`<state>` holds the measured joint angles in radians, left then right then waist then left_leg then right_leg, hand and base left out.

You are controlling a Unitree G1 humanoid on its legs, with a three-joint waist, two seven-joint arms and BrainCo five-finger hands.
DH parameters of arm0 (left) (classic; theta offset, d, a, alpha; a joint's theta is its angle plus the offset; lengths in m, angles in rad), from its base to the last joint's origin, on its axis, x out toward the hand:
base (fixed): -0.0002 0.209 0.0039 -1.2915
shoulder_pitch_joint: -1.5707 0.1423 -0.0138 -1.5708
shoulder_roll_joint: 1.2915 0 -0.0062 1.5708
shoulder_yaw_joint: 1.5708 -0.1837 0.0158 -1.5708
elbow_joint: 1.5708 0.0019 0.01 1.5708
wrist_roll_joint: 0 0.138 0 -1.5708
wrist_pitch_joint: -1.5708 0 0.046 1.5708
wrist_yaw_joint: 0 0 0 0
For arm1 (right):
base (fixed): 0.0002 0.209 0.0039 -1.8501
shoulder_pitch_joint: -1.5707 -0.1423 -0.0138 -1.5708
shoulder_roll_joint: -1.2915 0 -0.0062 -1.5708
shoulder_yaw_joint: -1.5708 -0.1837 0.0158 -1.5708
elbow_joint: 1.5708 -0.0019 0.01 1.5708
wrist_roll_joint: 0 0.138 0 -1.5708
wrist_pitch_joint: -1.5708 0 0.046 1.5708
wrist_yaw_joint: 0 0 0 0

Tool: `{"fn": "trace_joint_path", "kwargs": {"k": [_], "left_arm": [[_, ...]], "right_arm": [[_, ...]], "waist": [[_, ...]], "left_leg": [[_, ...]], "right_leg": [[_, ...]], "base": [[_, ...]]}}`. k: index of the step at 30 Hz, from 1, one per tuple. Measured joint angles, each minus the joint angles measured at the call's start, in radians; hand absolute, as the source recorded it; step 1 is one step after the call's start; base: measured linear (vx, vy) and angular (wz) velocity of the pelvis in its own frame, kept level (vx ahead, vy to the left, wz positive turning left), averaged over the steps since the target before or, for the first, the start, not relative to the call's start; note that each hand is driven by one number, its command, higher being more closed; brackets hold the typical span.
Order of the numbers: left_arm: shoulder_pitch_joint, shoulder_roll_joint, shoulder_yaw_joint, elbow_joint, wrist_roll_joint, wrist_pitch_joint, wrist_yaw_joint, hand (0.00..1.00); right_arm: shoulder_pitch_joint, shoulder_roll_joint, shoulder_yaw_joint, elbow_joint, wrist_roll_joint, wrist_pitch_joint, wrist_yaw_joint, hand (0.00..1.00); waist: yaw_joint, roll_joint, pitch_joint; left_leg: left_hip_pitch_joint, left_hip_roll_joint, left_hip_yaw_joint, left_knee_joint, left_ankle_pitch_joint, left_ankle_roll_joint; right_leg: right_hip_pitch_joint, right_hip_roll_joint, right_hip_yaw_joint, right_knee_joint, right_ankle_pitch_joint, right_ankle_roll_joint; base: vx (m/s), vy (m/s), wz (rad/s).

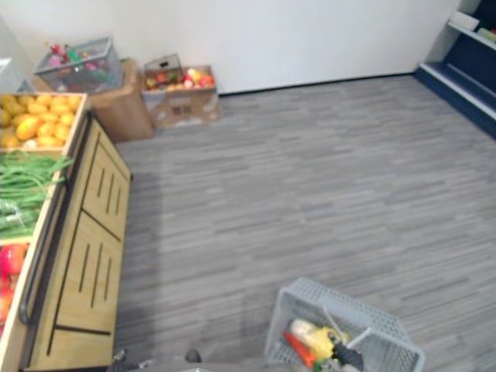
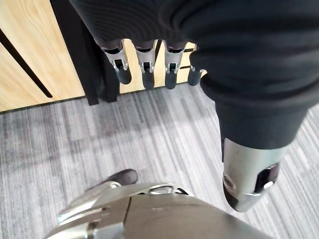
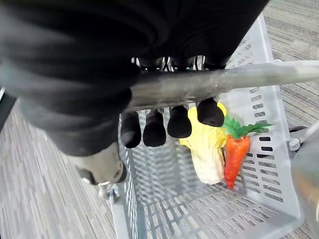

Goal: Pick vegetable in the basket

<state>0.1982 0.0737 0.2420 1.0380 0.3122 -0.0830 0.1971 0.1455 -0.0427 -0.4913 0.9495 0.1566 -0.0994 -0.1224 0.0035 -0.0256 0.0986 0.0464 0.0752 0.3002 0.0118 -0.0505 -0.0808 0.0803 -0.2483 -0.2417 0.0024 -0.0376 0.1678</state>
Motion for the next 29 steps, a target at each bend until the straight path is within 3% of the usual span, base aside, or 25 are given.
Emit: {"fn": "trace_joint_path", "kwargs": {"k": [10, 19, 24, 29], "left_arm": [[-0.001, 0.007, 0.001, 0.060, -0.176, -0.001, -0.008, 0.00], [-0.006, 0.016, 0.030, 0.125, -0.310, -0.002, -0.029, 0.00], [-0.008, 0.019, 0.027, 0.146, -0.311, -0.004, -0.032, 0.00], [-0.012, 0.040, -0.048, 0.157, -0.311, -0.003, -0.049, 0.00]], "right_arm": [[-0.016, -0.014, -0.022, 0.114, 0.002, -0.007, 0.002, 1.00], [-0.037, 0.004, -0.101, 0.205, 0.119, -0.016, -0.002, 1.00], [-0.035, 0.005, -0.089, 0.249, 0.118, -0.014, -0.007, 1.00], [-0.031, -0.002, -0.056, 0.265, 0.116, -0.012, -0.017, 1.00]], "waist": [[-0.002, -0.005, -0.004], [-0.001, -0.016, -0.023], [-0.003, -0.020, -0.029], [-0.005, -0.017, -0.038]], "left_leg": [[0.063, -0.005, -0.032, -0.064, 0.017, 0.002], [0.065, -0.013, -0.037, -0.108, 0.052, 0.003], [0.080, -0.011, -0.034, -0.113, 0.053, 0.002], [0.082, -0.008, -0.030, -0.114, 0.053, 0.001]], "right_leg": [[0.028, 0.004, -0.041, 0.049, -0.025, -0.033], [0.032, 0.006, -0.053, 0.012, -0.022, -0.026], [0.059, 0.011, -0.052, -0.017, -0.011, -0.010], [0.064, 0.014, -0.048, -0.029, -0.003, 0.000]], "base": [[0.05, 0.001, 0.08], [-0.02, -0.013, 0.02], [0.00, -0.006, 0.00], [0.00, -0.004, -0.01]]}}
